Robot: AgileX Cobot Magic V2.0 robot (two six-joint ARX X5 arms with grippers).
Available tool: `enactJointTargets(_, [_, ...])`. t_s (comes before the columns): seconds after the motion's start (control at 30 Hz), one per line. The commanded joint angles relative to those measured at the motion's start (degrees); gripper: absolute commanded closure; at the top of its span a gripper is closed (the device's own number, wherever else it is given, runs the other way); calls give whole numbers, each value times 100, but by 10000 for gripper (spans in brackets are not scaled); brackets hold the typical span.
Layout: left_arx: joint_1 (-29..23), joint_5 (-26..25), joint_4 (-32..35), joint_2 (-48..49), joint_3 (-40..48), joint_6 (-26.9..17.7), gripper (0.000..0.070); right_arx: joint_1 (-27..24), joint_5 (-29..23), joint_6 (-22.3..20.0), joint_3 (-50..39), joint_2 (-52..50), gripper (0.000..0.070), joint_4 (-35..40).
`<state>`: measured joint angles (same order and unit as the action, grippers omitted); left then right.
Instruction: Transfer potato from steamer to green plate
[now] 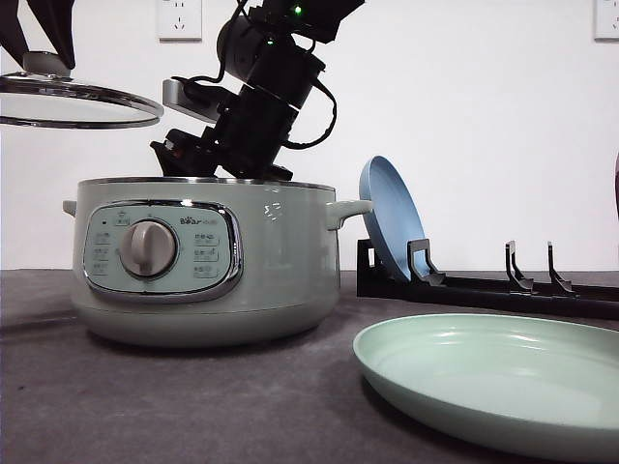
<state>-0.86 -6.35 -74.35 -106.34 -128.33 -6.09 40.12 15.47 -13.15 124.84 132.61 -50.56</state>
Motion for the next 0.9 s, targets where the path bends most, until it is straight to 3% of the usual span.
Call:
enactJointTargets(0.0, [-4,-50,184,109,-258,20,700,77,61,49,157,230,84,7])
enactJointTargets(0.23, [-4,-50,186,109,-257,20,700,90,106,114,157,374,148,-52])
enactJointTargets(0.3, [-4,-50,188,109,-256,20,700,99,104,121,157,409,224,-56])
enactJointTargets(0.43, [-4,-50,193,109,-256,20,700,101,99,178,157,412,451,-53])
enactJointTargets(0.5, [-4,-50,195,109,-256,18,700,99,96,223,161,410,519,-46])
enactJointTargets(0.63, [-4,-50,195,109,-256,17,700,55,99,321,377,380,527,-236])
enactJointTargets(0.87, [-13,-50,203,109,-256,15,700,-109,64,333,1523,54,527,-1481])
